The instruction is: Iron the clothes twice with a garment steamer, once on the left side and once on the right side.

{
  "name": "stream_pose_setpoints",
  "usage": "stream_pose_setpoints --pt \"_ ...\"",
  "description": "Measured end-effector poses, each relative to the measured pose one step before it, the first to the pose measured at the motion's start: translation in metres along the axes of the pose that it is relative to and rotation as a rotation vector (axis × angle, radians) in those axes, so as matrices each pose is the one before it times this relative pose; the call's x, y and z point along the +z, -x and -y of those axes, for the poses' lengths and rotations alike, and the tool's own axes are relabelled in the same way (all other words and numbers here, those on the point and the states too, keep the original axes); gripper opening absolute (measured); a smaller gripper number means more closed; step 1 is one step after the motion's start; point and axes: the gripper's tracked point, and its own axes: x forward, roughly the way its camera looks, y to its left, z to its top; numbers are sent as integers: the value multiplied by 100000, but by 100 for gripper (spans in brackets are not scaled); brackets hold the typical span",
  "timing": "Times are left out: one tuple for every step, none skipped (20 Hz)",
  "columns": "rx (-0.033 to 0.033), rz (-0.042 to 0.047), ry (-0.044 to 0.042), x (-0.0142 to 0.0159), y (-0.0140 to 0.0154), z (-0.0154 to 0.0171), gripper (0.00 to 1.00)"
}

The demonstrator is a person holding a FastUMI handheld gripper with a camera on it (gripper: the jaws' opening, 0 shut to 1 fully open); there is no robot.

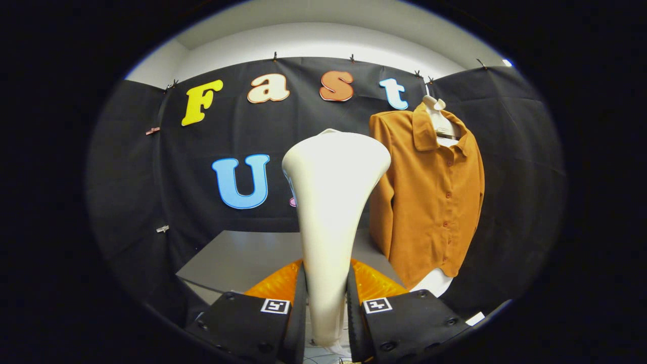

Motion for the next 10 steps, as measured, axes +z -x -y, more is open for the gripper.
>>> stream_pose_setpoints --pt "-853 916 -1221 253 50 1422 38" --pt "-378 776 -1351 351 -175 1468 38" --pt "-27 681 -877 369 -266 1307 38" --pt "362 474 -244 235 -318 1239 38" --pt "1101 100 434 233 -431 1200 38" --pt "1539 -80 1006 228 -500 1157 38" --pt "1820 381 1028 358 -522 1137 38" --pt "1705 387 1080 349 -480 1162 38" --pt "1305 192 1088 254 -486 1265 38" --pt "1443 503 439 277 -556 1213 38"
